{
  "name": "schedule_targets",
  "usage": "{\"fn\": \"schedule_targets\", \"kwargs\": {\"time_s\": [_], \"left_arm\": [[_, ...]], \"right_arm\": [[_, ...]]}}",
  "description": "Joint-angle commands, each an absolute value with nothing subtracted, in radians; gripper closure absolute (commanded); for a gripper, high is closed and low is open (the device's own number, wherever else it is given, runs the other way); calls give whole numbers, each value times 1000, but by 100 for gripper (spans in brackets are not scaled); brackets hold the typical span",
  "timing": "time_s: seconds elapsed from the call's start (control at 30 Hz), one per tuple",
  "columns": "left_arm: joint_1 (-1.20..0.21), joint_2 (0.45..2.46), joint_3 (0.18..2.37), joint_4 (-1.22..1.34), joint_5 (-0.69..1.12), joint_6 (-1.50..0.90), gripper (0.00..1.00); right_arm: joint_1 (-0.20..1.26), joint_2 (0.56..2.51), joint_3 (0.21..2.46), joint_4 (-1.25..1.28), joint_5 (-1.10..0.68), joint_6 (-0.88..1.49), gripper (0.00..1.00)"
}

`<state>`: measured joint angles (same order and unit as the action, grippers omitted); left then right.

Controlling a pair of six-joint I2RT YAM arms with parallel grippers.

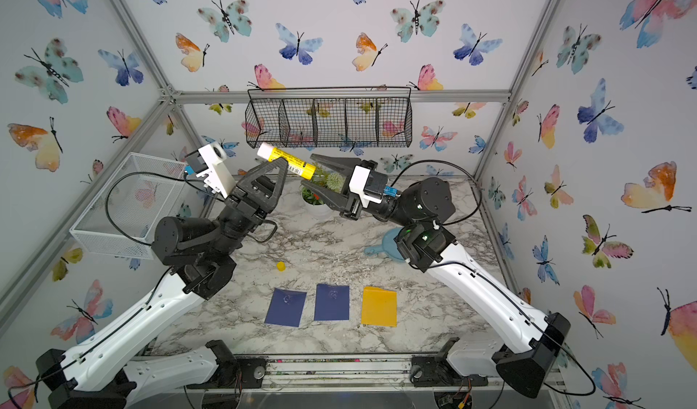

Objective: Seal the envelope with a glue stick
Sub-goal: Unscrew the glue stick.

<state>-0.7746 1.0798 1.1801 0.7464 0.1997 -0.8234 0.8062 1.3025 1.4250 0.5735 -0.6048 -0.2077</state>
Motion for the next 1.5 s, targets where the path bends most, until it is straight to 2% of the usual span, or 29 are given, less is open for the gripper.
{"fn": "schedule_targets", "kwargs": {"time_s": [0.0,0.2,0.3,0.47,0.57,0.7,0.83,0.93,1.07,1.17,1.2,1.23,1.33,1.47], "left_arm": [[-779,1070,1206,779,184,-836,100],[-778,1074,1212,782,197,-836,100],[-779,1079,1212,802,219,-808,100],[-770,1092,1242,830,318,-663,100],[-762,1096,1279,865,460,-536,100],[-762,1104,1317,978,769,-419,100],[-763,1139,1407,1017,1019,-402,100],[-764,1146,1417,1060,1084,-396,100],[-764,1130,1404,989,1035,-331,100],[-765,1113,1367,968,919,-324,100],[-765,1106,1351,965,867,-331,100],[-766,1098,1330,966,807,-347,100],[-765,1076,1267,976,620,-414,100],[-765,1060,1198,987,402,-548,100]], "right_arm": [[805,1295,1436,565,-572,-232,59],[805,1298,1440,569,-571,-204,76],[805,1299,1437,581,-569,-127,78],[805,1294,1410,642,-640,179,79],[805,1295,1368,799,-784,431,80],[805,1322,1368,1002,-948,761,84],[805,1311,1390,1007,-1050,883,84],[805,1297,1377,1023,-1096,926,83],[805,1266,1344,1006,-1075,884,83],[805,1227,1334,915,-1015,726,81],[805,1210,1334,856,-982,647,76],[806,1192,1330,807,-931,569,66],[805,1148,1304,744,-801,382,55],[805,1138,1296,720,-710,180,51]]}}
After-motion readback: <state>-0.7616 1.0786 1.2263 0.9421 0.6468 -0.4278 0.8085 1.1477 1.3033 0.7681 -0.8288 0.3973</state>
